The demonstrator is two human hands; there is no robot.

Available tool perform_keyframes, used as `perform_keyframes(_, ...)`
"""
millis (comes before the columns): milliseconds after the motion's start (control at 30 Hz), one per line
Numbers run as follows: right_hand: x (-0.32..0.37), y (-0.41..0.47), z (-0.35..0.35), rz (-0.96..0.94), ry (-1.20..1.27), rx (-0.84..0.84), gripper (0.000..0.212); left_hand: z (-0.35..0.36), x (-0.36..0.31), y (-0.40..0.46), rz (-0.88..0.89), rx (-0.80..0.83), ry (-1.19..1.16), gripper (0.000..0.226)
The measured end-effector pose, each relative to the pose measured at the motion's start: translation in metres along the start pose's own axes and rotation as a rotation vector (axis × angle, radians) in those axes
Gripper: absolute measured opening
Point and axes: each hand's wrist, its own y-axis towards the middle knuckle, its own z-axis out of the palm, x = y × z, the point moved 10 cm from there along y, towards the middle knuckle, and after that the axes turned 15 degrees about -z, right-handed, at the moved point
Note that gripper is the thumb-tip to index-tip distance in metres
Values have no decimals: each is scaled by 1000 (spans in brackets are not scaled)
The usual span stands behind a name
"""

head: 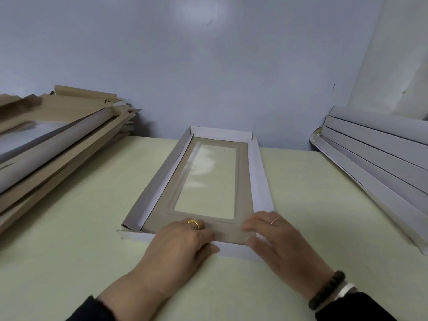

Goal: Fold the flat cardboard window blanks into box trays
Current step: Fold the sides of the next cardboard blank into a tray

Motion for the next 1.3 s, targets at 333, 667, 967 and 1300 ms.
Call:
perform_keyframes(333,-16,-7,8,-28,-123,245,65,-5,0,-5,-23,-71,46,24)
perform_keyframes(667,10,-3,-8,-157,-278,46,41,-4,0,-2,-55,-22,40,22)
perform_keyframes(967,12,-9,-11,-185,-456,19,12,-3,27,-1,-126,94,6,39)
perform_keyframes(1300,-28,-23,-32,-7,-552,-4,8,0,57,1,-68,174,-35,62)
